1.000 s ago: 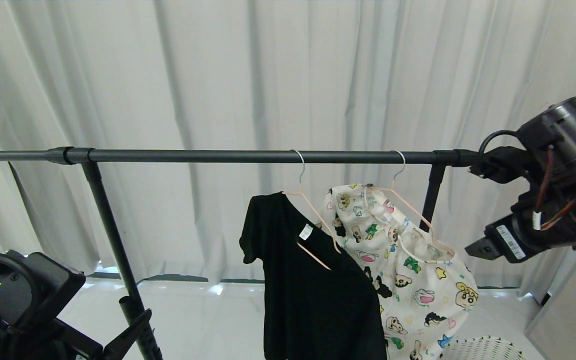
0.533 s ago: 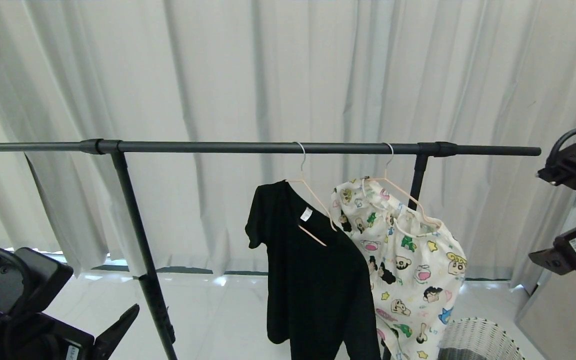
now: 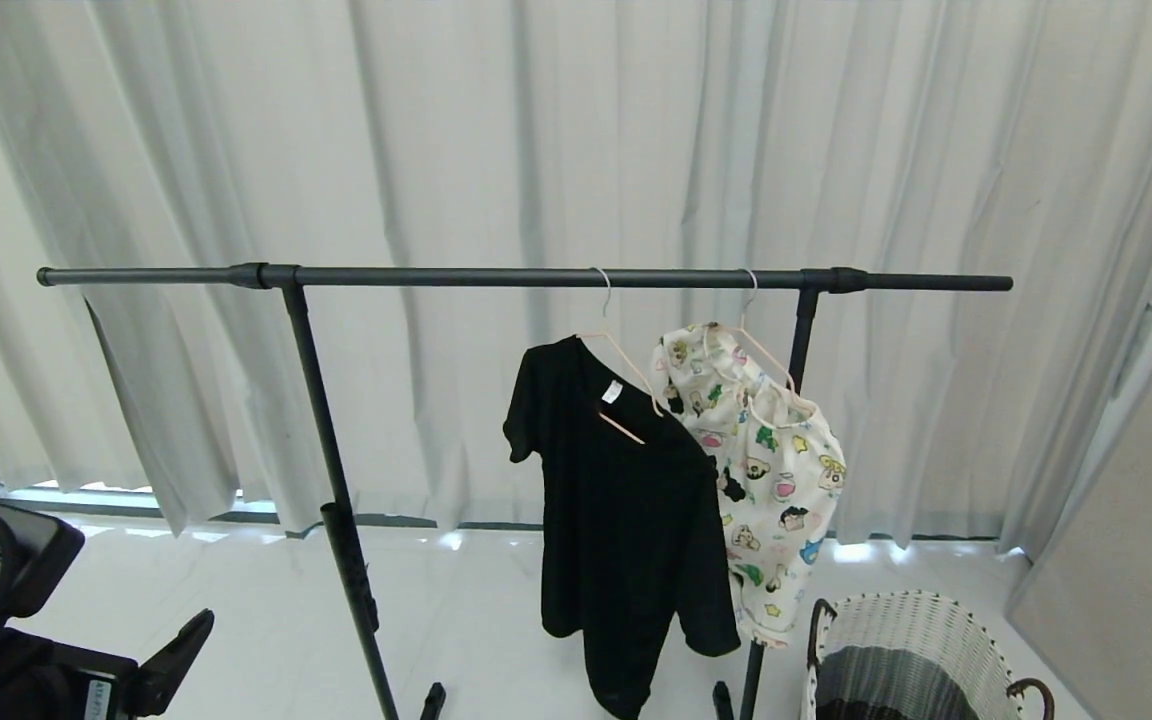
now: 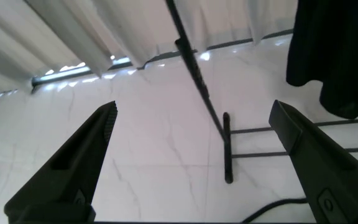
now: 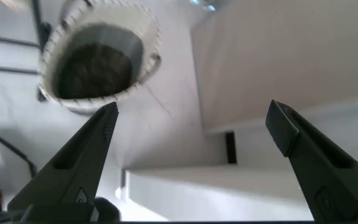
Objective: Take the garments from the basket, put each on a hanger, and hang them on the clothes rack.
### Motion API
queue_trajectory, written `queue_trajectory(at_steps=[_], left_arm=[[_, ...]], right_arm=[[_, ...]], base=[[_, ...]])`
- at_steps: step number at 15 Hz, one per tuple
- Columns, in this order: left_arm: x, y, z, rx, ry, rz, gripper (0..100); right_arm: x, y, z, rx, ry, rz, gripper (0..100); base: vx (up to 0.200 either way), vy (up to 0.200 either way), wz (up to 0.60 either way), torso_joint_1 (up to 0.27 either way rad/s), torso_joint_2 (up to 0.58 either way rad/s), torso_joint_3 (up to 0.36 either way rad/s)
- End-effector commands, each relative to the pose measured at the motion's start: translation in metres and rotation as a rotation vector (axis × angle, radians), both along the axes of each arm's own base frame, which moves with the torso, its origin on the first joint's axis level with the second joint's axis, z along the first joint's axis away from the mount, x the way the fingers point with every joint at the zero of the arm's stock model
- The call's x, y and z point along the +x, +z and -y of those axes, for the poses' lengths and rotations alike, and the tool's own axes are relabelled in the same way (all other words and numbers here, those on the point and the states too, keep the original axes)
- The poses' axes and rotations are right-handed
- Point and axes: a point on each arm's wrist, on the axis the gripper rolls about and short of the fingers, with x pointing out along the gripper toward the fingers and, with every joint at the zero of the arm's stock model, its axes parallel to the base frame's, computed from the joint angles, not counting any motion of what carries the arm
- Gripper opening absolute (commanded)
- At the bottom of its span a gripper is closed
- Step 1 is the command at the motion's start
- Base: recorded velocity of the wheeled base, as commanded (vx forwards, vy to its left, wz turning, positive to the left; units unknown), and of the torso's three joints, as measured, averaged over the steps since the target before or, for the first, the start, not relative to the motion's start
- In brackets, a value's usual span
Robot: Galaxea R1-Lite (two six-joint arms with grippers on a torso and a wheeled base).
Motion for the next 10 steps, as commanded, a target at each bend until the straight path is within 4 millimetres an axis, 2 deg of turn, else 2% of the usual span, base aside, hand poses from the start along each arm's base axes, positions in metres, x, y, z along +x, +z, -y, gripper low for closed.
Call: queue_trajectory(at_steps=[1,6,10], left_arm=[[-0.005,0.0,-0.002,-0.002,0.016,0.018,100],[-0.02,-0.006,-0.005,-0.002,0.017,0.043,100],[-0.04,-0.016,-0.008,0.0,0.015,0.087,100]], right_arm=[[-0.021,-0.003,0.015,-0.009,-0.034,0.034,100],[-0.026,-0.007,0.019,-0.024,-0.06,0.029,100],[-0.027,-0.013,0.02,-0.033,-0.062,0.011,100]], base=[[-0.2,0.0,0.0,-0.002,0.01,0.002],[-0.2,0.0,0.0,0.0,0.0,0.003],[0.0,0.0,0.0,0.0,0.0,0.0]])
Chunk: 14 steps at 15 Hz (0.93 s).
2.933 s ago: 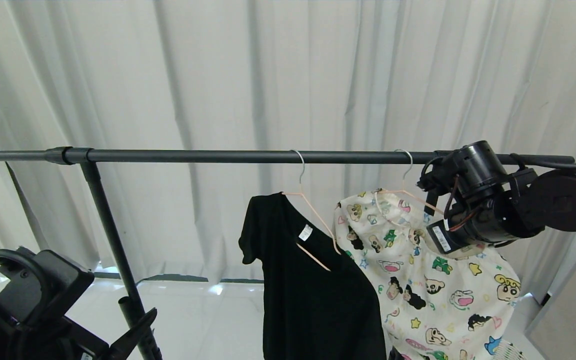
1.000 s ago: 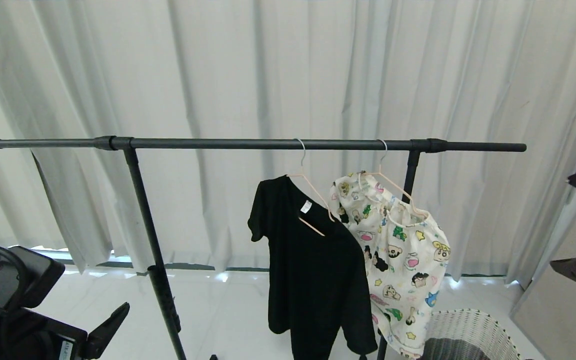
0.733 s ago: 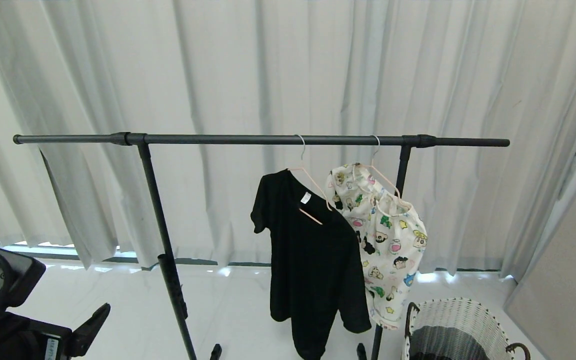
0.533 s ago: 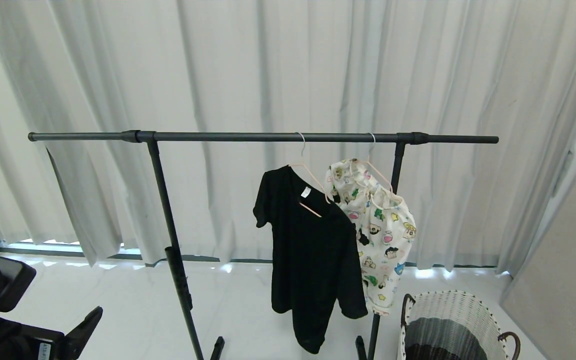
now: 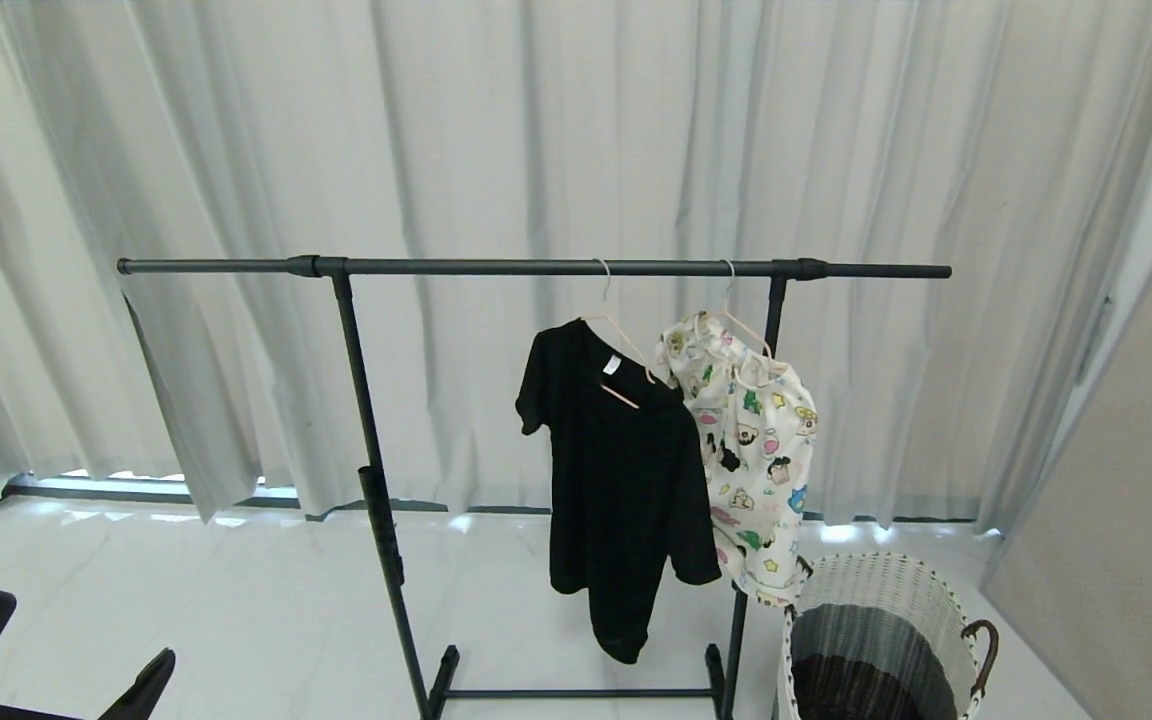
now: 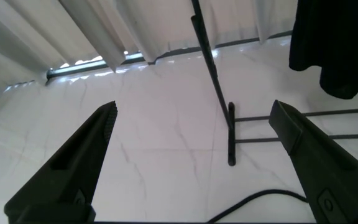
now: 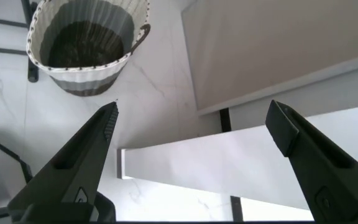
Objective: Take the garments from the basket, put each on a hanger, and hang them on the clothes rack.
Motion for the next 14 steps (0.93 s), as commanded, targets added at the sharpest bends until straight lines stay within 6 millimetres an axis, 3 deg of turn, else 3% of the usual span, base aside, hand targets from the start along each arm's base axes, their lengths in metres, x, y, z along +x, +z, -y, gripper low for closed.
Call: queue_trajectory(at_steps=[1,5,9,14], left_arm=[[-0.014,-0.006,-0.002,-0.002,-0.001,0.043,100],[-0.036,-0.018,-0.006,-0.015,0.01,0.125,100],[-0.076,-0.044,-0.012,0.003,0.128,0.212,100],[-0.09,-0.045,-0.015,-0.014,0.215,0.366,100]], right_arm=[[-0.001,-0.002,0.0,-0.002,0.0,-0.005,100],[-0.008,-0.008,0.003,0.01,-0.002,0.029,100],[-0.029,-0.021,0.012,0.018,-0.061,0.063,100],[-0.063,-0.048,0.021,0.029,-0.093,0.108,100]], base=[[0.0,0.0,0.0,0.0,0.0,0.0],[0.0,0.0,0.0,-0.143,0.34,0.185],[0.0,0.0,0.0,-0.222,0.5,0.276],[0.0,0.0,0.0,-0.206,0.5,0.284]])
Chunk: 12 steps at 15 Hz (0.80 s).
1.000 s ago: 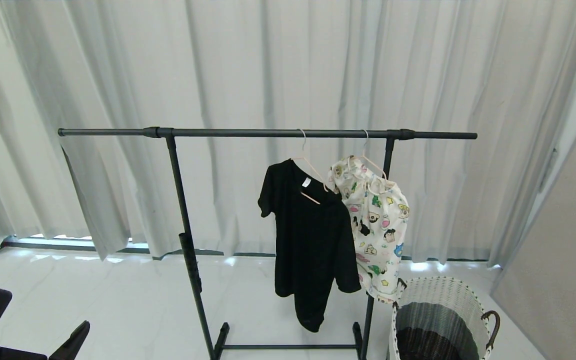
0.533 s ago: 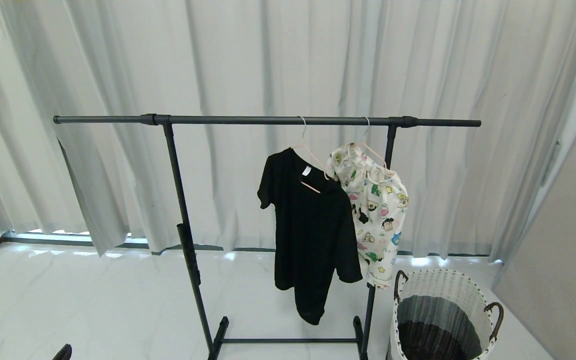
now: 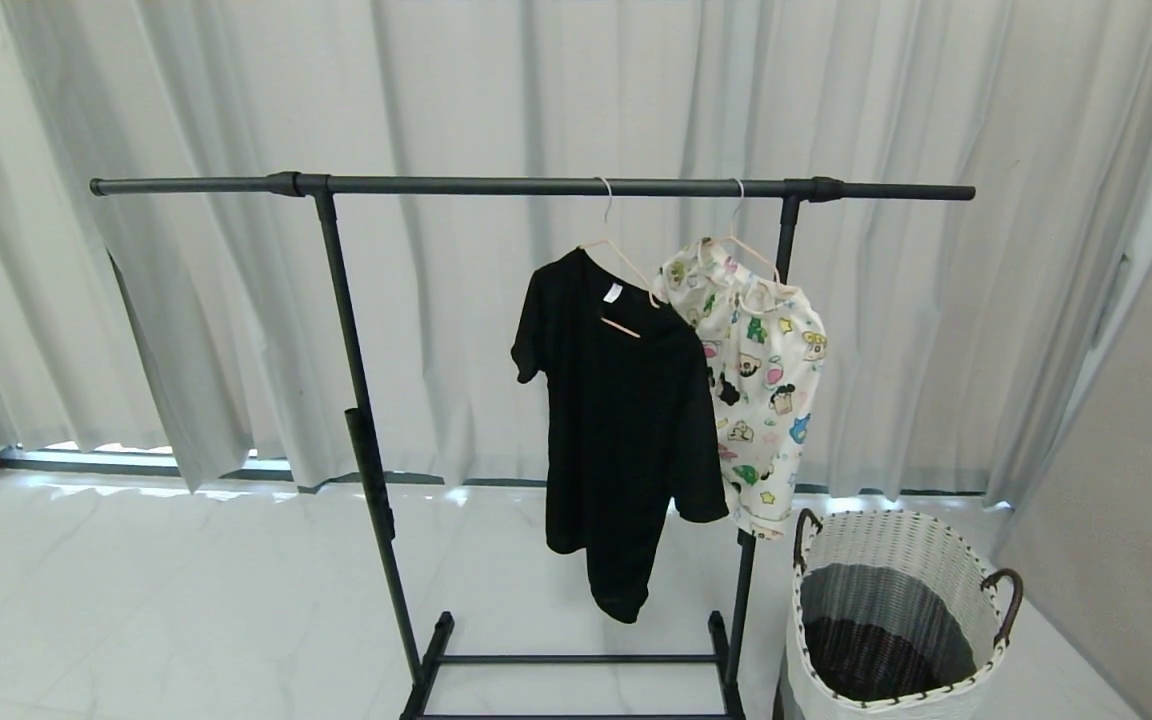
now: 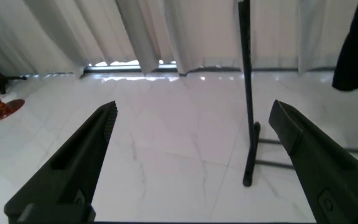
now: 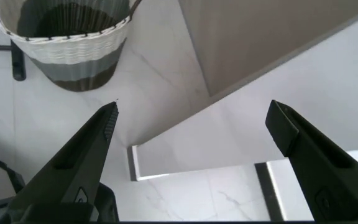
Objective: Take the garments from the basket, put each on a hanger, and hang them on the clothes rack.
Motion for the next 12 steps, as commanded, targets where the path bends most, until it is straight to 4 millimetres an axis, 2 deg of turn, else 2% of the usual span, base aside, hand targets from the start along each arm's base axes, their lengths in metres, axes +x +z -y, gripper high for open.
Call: queue_trajectory(at_steps=[1,6,9,11,12], left_arm=[[-0.008,-0.002,-0.001,-0.008,0.035,0.086,100],[-0.008,-0.002,-0.001,-0.06,0.041,0.108,100],[-0.008,-0.002,-0.001,-0.065,0.038,0.109,100],[-0.008,-0.002,-0.001,-0.065,0.038,0.109,100],[-0.008,-0.002,-0.001,-0.065,0.038,0.109,100]], right_arm=[[-0.022,-0.015,0.005,0.01,-0.004,0.048,100],[-0.054,-0.048,0.01,0.03,-0.062,0.146,100],[-0.07,-0.078,0.011,0.042,-0.098,0.222,100],[-0.076,-0.104,0.012,0.075,-0.061,0.359,100],[-0.081,-0.107,0.012,0.104,-0.006,0.439,100]], base=[[0.0,0.0,0.0,-0.198,0.48,0.286],[0.0,0.0,0.0,-0.178,0.48,0.287],[0.0,0.0,0.0,-0.157,0.46,0.299],[0.0,0.0,0.0,-0.151,0.46,0.31],[0.0,0.0,0.0,-0.095,0.3,0.207]])
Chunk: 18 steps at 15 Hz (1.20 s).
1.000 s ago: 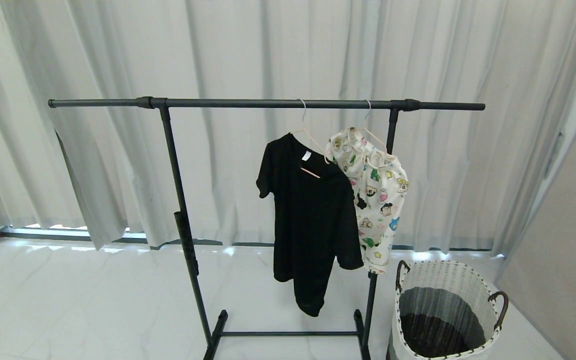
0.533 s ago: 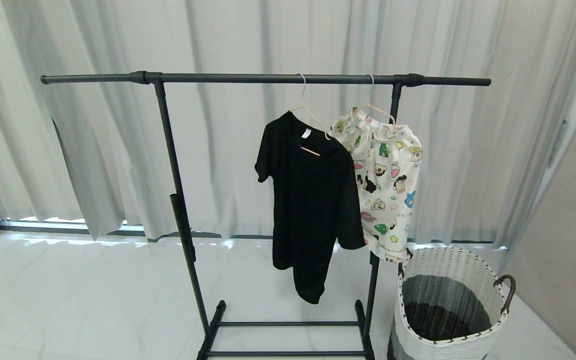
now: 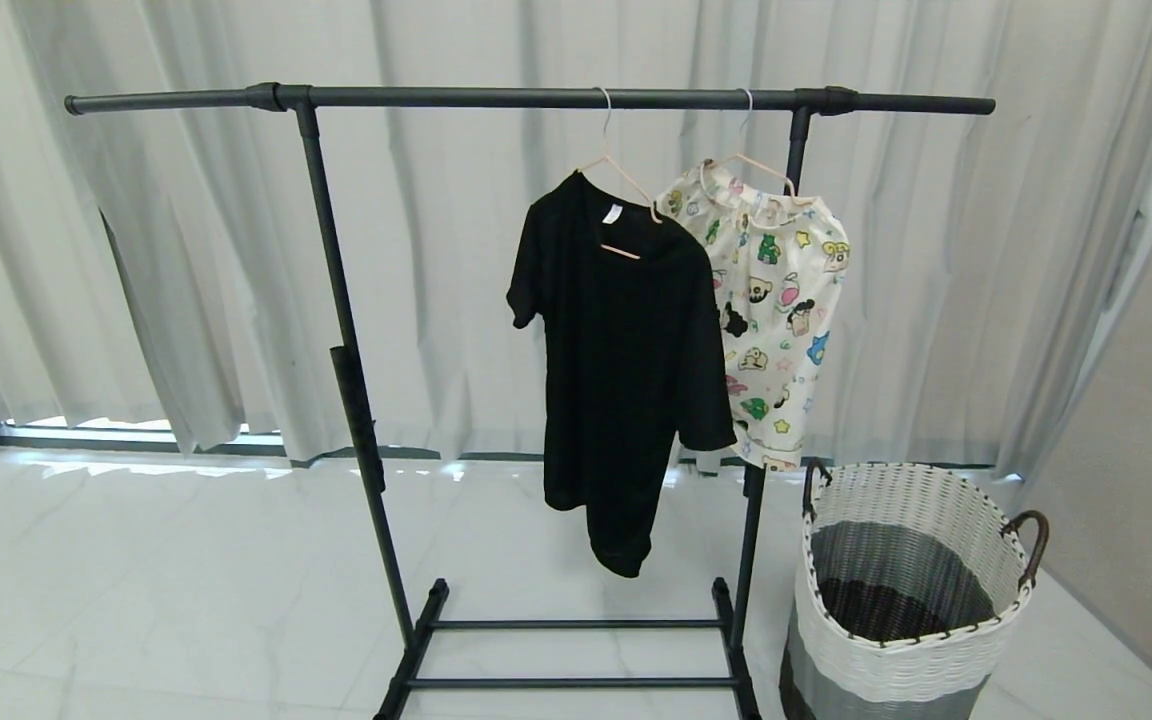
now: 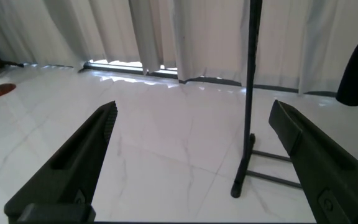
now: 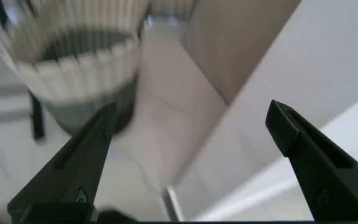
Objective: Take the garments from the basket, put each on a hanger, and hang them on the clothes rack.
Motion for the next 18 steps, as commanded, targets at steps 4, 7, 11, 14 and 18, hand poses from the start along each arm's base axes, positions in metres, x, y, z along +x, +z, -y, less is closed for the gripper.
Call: queue_trajectory(at_steps=[4,7,11,14,18], left_arm=[[0.001,-0.001,0.0,-0.008,-0.02,-0.001,100],[0.002,-0.002,0.005,-0.159,-0.209,0.037,100],[0.003,-0.004,0.009,-0.291,-0.374,0.029,100],[0.003,-0.004,0.009,-0.255,-0.376,0.015,100],[0.006,-0.005,0.009,-0.263,-0.395,-0.044,100]], right_arm=[[0.004,-0.03,-0.001,0.131,0.031,0.307,100],[0.01,-0.032,-0.004,0.172,0.132,0.367,100],[0.013,-0.035,-0.008,0.215,0.287,0.365,100],[0.014,-0.036,-0.006,0.251,0.194,0.401,100],[0.015,-0.036,-0.008,0.258,0.283,0.401,100]], base=[[0.0,0.0,0.0,-0.021,0.08,0.059],[0.0,0.0,0.0,0.0,0.0,0.0],[0.0,0.0,0.0,0.0,0.0,0.0],[0.0,0.0,0.0,0.0,0.0,0.0],[0.0,0.0,0.0,0.0,0.0,0.0]])
